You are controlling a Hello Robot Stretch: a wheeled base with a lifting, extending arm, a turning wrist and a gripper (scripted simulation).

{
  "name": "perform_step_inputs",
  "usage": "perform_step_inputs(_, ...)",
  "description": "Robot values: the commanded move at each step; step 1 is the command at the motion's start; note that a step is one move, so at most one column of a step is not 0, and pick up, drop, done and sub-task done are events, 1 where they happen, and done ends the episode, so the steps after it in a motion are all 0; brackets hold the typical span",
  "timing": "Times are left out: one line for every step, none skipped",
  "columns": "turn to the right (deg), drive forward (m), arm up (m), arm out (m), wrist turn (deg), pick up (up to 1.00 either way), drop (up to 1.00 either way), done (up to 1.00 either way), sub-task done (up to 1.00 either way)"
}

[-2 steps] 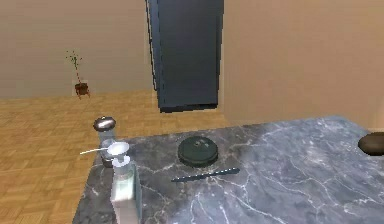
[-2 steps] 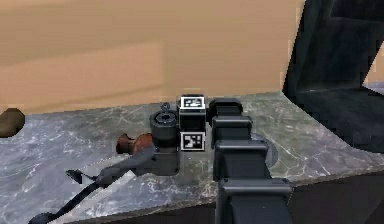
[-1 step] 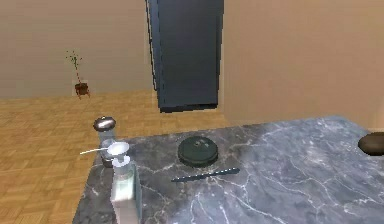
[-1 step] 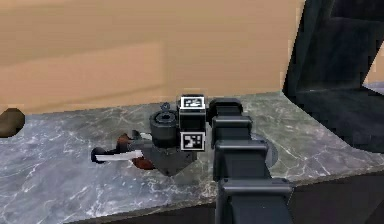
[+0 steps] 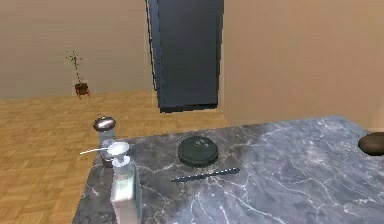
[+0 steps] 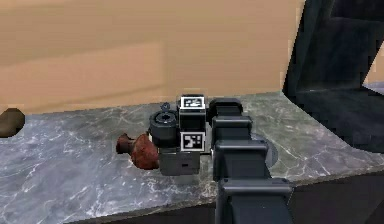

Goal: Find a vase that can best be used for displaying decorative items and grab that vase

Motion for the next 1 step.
perform_step_inputs(0.0, 0.00, -0.12, 0.00, 0.0, 0.00, 0.00, 0.00, 0.00)
